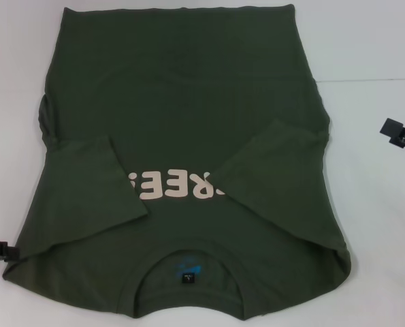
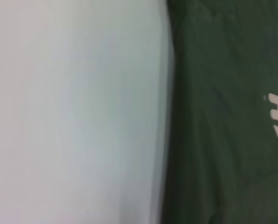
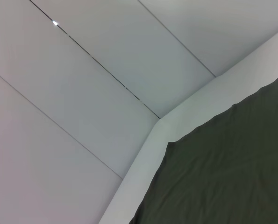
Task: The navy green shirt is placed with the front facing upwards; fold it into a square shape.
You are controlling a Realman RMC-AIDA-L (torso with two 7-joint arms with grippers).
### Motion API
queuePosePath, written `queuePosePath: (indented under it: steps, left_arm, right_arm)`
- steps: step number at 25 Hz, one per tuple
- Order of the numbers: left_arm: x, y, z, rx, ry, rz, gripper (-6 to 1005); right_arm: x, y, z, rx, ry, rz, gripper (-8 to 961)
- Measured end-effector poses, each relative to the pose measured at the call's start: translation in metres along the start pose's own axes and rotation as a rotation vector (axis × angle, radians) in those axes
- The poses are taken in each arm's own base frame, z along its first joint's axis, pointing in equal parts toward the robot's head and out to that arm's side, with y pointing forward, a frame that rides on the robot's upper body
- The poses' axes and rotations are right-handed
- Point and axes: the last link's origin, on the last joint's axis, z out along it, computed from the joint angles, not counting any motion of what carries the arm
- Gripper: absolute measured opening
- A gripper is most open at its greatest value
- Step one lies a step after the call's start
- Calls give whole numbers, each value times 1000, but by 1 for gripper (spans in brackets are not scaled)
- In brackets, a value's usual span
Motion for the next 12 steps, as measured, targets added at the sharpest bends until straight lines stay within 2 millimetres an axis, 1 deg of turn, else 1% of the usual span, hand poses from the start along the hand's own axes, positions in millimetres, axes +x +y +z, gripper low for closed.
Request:
queuePosePath:
  steps: [12]
  left_arm:
    - [4,4,11,25,1,27,802]
  right_arm:
    - [5,-2,0,13,17,4,931]
